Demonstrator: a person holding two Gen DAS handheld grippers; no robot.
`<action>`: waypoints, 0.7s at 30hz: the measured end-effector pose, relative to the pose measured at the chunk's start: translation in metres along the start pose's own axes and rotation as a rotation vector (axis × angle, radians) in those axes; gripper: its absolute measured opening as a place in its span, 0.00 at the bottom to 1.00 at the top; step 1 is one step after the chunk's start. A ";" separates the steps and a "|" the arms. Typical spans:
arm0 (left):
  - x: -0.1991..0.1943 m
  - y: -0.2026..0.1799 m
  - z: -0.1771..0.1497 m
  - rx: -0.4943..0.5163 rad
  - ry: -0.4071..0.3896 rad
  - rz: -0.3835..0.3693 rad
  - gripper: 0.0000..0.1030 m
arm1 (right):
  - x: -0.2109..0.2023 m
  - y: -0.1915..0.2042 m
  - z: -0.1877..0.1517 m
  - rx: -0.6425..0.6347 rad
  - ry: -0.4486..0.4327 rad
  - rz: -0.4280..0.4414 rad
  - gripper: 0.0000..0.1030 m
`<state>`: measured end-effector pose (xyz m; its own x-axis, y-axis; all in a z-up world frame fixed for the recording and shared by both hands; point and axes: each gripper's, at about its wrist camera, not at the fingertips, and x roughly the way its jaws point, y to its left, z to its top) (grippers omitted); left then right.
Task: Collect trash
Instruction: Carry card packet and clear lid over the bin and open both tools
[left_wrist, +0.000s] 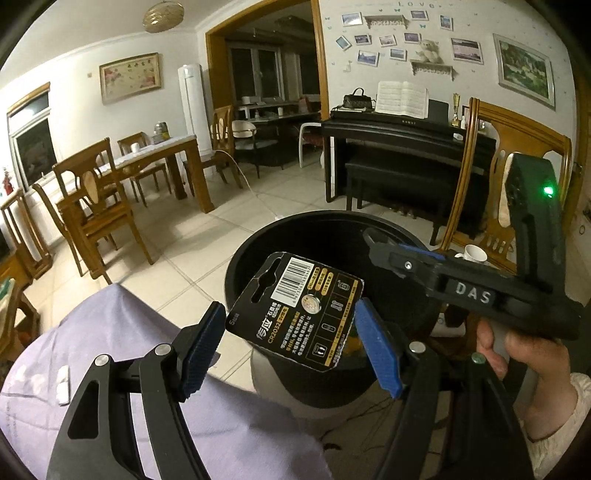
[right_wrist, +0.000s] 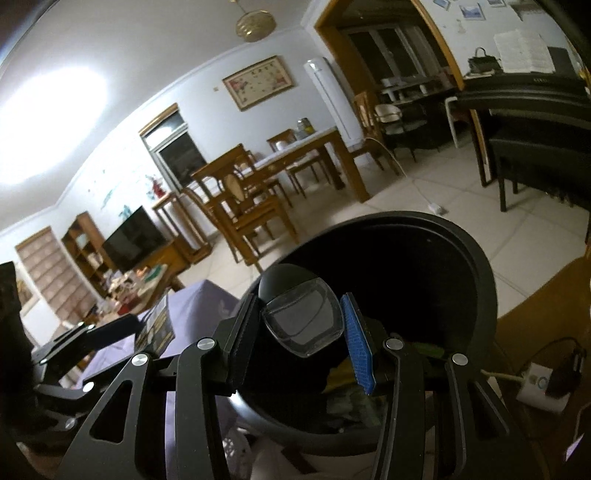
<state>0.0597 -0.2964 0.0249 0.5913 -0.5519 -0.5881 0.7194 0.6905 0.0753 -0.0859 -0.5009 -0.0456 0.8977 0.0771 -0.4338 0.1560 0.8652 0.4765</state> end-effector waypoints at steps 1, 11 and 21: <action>0.002 0.000 0.001 -0.001 0.000 -0.003 0.69 | 0.000 -0.002 -0.001 0.004 -0.001 -0.002 0.45; 0.032 -0.009 0.007 -0.018 0.025 -0.023 0.69 | 0.005 -0.028 -0.007 0.019 -0.015 -0.040 0.45; 0.048 -0.013 0.010 -0.029 0.051 -0.027 0.69 | 0.008 -0.039 -0.011 0.023 -0.011 -0.044 0.45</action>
<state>0.0826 -0.3364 0.0033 0.5522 -0.5461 -0.6300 0.7232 0.6897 0.0361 -0.0893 -0.5282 -0.0765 0.8944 0.0335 -0.4461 0.2046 0.8561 0.4746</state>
